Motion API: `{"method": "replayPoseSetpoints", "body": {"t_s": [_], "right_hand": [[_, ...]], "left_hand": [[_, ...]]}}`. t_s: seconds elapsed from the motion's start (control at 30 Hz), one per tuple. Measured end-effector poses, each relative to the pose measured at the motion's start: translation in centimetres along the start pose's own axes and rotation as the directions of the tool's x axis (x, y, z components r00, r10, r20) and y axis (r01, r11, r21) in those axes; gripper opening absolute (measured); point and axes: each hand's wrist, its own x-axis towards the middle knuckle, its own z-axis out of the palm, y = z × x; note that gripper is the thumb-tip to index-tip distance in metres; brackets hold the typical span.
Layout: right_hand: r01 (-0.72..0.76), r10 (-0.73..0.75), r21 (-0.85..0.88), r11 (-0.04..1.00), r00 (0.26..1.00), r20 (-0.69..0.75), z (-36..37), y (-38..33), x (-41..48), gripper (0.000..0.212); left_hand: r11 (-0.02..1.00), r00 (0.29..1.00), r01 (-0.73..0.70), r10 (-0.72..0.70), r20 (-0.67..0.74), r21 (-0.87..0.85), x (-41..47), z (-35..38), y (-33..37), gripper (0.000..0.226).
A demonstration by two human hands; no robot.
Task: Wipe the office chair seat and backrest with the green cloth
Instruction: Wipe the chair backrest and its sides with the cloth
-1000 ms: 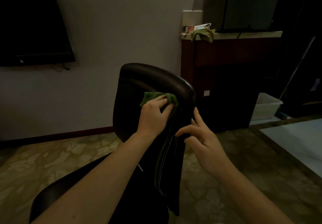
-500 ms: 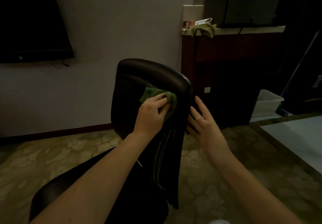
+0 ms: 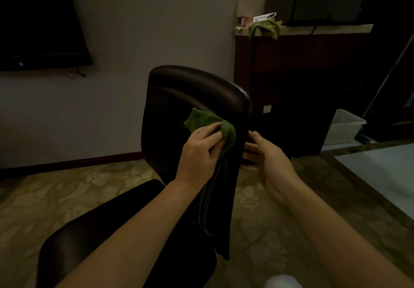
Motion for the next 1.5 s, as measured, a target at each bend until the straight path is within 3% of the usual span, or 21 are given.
{"method": "replayPoseSetpoints", "body": {"t_s": [0.1, 0.27, 0.57, 0.83, 1.27, 1.5], "right_hand": [[-0.147, 0.148, 0.023, 0.989, 0.989, -0.028, 0.6, 0.1, 0.4, 0.032], [-0.197, 0.203, 0.067, 0.978, 0.975, -0.09, 1.3, -0.4, 1.0, 0.034], [-0.193, 0.197, 0.044, 0.98, 0.974, -0.111, 1.4, 0.2, 0.9, 0.04], [-0.177, 0.181, 0.045, 0.983, 0.977, -0.115, 1.4, 0.6, 1.0, 0.038], [-0.163, 0.166, 0.034, 0.986, 0.973, -0.162, 2.1, 1.5, 0.8, 0.045], [-0.178, 0.184, 0.054, 0.982, 0.973, -0.136, 1.2, 2.2, 1.0, 0.048]], "left_hand": [[1.0, 1.0, -0.006, 0.006, -0.016, 0.028, -0.3, 0.0, -1.0, 0.027], [0.999, 0.999, -0.043, 0.043, 0.005, 0.025, 1.4, -0.4, -0.9, 0.028], [0.994, 0.994, -0.105, 0.106, -0.038, 0.028, 0.8, 0.4, -1.5, 0.025], [0.999, 0.999, -0.03, 0.03, 0.012, 0.032, -4.4, 1.0, -3.6, 0.023], [0.999, 0.999, -0.037, 0.037, -0.003, 0.04, 0.1, -0.3, -1.2, 0.024], [0.998, 1.0, 0.021, -0.022, 0.017, 0.057, -5.1, 0.9, -3.6, 0.021]]}}
